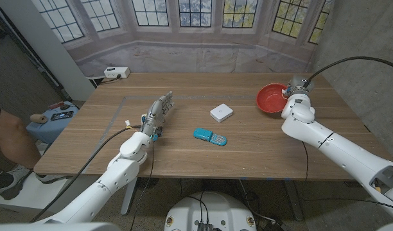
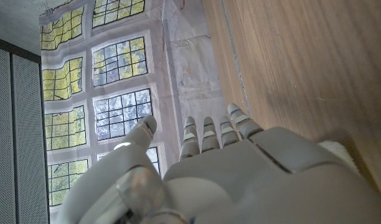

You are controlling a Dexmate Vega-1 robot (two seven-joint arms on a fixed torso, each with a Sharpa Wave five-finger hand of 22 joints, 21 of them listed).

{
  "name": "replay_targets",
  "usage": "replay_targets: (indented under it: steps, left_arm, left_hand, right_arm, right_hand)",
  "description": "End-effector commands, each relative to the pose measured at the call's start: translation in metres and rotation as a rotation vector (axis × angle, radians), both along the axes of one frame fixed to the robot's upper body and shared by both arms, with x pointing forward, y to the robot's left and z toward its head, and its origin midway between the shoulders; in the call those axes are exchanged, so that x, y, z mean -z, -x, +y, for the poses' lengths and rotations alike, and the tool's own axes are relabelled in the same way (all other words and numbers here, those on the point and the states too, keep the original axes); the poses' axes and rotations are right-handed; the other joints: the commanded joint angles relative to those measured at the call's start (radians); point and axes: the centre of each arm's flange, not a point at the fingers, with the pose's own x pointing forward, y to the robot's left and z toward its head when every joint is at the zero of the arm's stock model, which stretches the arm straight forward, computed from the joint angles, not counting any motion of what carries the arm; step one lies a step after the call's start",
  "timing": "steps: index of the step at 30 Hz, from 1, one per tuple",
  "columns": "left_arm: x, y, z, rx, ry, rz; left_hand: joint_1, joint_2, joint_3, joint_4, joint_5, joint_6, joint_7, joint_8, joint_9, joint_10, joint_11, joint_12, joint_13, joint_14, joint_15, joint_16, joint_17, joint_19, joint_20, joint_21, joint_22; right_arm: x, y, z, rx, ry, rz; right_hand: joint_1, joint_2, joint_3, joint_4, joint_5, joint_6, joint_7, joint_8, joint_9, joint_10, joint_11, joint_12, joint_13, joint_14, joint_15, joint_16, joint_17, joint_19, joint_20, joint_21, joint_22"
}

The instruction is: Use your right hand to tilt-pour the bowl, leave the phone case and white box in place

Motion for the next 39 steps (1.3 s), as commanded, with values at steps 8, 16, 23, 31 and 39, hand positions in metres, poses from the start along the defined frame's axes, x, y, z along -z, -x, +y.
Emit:
replay_targets:
  steps: [8, 16, 23, 31, 39]
  left_arm:
    - [0.0, -0.002, -0.005, -0.001, -0.005, 0.007]
    - [0.0, -0.002, -0.005, -0.005, -0.005, 0.009]
    - [0.001, -0.002, -0.006, -0.007, -0.009, 0.013]
    - [0.004, -0.002, -0.006, -0.01, -0.005, 0.018]
    - [0.005, -0.001, -0.008, -0.012, 0.0, 0.019]
  left_hand:
    - [0.01, -0.001, -0.002, -0.003, 0.005, 0.007, -0.002, 0.003, 0.005, 0.009, -0.004, -0.001, 0.003, 0.009, 0.007, 0.004, 0.003, 0.006, 0.001, 0.005, 0.006]
    - [0.011, -0.001, -0.002, -0.003, 0.005, 0.008, -0.002, 0.003, 0.005, 0.009, -0.003, -0.002, 0.003, 0.009, 0.006, 0.004, 0.003, 0.006, 0.001, 0.005, 0.006]
    - [0.011, -0.001, -0.003, -0.003, 0.005, 0.007, -0.002, 0.003, 0.005, 0.009, -0.002, -0.002, 0.003, 0.009, 0.006, 0.004, 0.003, 0.007, 0.001, 0.005, 0.006]
    - [0.011, -0.001, -0.003, -0.003, 0.005, 0.006, -0.003, 0.002, 0.005, 0.01, -0.002, -0.002, 0.003, 0.008, 0.007, 0.004, 0.003, 0.007, 0.001, 0.004, 0.006]
    - [0.011, -0.001, -0.002, -0.002, 0.005, 0.008, -0.002, 0.003, 0.005, 0.01, -0.002, -0.002, 0.003, 0.008, 0.006, 0.004, 0.003, 0.007, 0.001, 0.004, 0.006]
  right_arm:
    - [-0.001, -0.004, -0.018, -0.108, -0.182, 0.069]
    - [0.002, -0.01, -0.022, -0.141, -0.241, 0.098]
    - [0.003, -0.014, -0.024, -0.161, -0.267, 0.119]
    - [0.002, -0.018, -0.028, -0.183, -0.307, 0.142]
    - [0.002, -0.023, -0.033, -0.212, -0.354, 0.173]
  right_hand:
    - [0.009, 0.006, 0.004, 0.0, 0.007, -0.003, 0.0, -0.006, 0.003, 0.008, -0.009, 0.004, 0.006, -0.002, -0.014, -0.007, 0.009, -0.01, -0.009, 0.007, 0.002]
    - [0.01, 0.006, 0.004, -0.001, 0.007, -0.004, 0.002, -0.006, 0.004, 0.006, -0.008, 0.003, 0.007, -0.005, -0.014, -0.011, 0.014, -0.015, -0.008, 0.01, 0.002]
    - [0.011, 0.006, 0.004, -0.001, 0.007, -0.004, 0.001, -0.005, 0.004, 0.006, -0.007, 0.002, 0.006, -0.007, -0.015, -0.014, 0.018, -0.018, -0.008, 0.013, 0.002]
    - [0.012, 0.007, 0.004, -0.002, 0.007, -0.004, 0.003, -0.005, 0.005, 0.005, -0.009, 0.001, 0.006, -0.008, -0.015, -0.017, 0.02, -0.02, -0.008, 0.016, 0.001]
    - [0.012, 0.007, 0.003, -0.001, 0.007, -0.005, 0.002, -0.005, 0.005, 0.007, -0.007, 0.002, 0.006, -0.009, -0.015, -0.019, 0.023, -0.022, -0.007, 0.019, 0.001]
